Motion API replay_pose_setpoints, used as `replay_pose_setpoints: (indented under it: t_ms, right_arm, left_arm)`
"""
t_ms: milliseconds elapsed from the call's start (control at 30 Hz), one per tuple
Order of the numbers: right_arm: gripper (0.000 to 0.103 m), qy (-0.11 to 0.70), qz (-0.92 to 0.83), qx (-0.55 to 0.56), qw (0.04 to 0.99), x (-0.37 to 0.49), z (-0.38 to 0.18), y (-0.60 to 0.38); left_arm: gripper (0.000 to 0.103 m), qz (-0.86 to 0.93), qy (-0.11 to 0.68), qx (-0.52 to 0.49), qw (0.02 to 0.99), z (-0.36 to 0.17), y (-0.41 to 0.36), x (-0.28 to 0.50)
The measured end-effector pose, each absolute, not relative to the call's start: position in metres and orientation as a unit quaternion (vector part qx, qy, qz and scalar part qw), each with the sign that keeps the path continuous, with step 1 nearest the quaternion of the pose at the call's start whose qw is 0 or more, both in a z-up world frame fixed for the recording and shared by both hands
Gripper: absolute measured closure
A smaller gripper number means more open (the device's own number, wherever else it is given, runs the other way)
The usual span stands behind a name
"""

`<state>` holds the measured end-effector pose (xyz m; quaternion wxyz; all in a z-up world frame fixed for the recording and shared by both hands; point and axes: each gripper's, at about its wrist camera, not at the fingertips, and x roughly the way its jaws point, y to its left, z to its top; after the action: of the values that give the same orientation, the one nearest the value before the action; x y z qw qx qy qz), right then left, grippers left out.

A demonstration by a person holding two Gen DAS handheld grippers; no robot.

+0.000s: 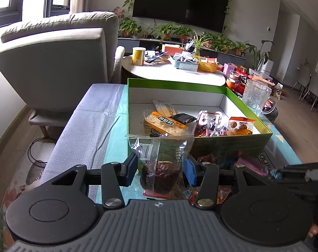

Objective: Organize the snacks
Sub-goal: 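Hold the cake packet with left while right grasps the pink sausage packet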

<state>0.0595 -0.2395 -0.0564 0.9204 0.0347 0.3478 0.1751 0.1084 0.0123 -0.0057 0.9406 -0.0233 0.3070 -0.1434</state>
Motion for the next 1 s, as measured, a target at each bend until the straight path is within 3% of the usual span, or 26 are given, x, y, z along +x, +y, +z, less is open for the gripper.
replay_pose_setpoints:
  t_ms: [167,233,267,300,1000]
  right_arm:
    - [0.089,0.353,0.151,0.09,0.919,0.069,-0.056,-0.27]
    - [0.072,0.357,0.15,0.086,0.918,0.069,-0.057,-0.274]
    - [0.048,0.357,0.143,0.078,0.92,0.068,-0.057,-0.273]
    - [0.038,0.354,0.133,0.069,0.923,0.067,-0.057,-0.272]
    - [0.038,0.302,0.18,0.085,0.932,0.061,-0.031,-0.252]
  left_arm:
    - [0.059,-0.139,0.307,-0.029,0.941,-0.007,0.015,0.114]
    - [0.059,-0.137,0.31,-0.032,0.94,-0.01,0.016,0.116]
    - [0.059,-0.136,0.313,-0.034,0.939,-0.011,0.016,0.117]
    - [0.059,-0.135,0.315,-0.036,0.939,-0.012,0.015,0.118]
    - [0.059,-0.137,0.32,-0.04,0.937,-0.016,0.018,0.121]
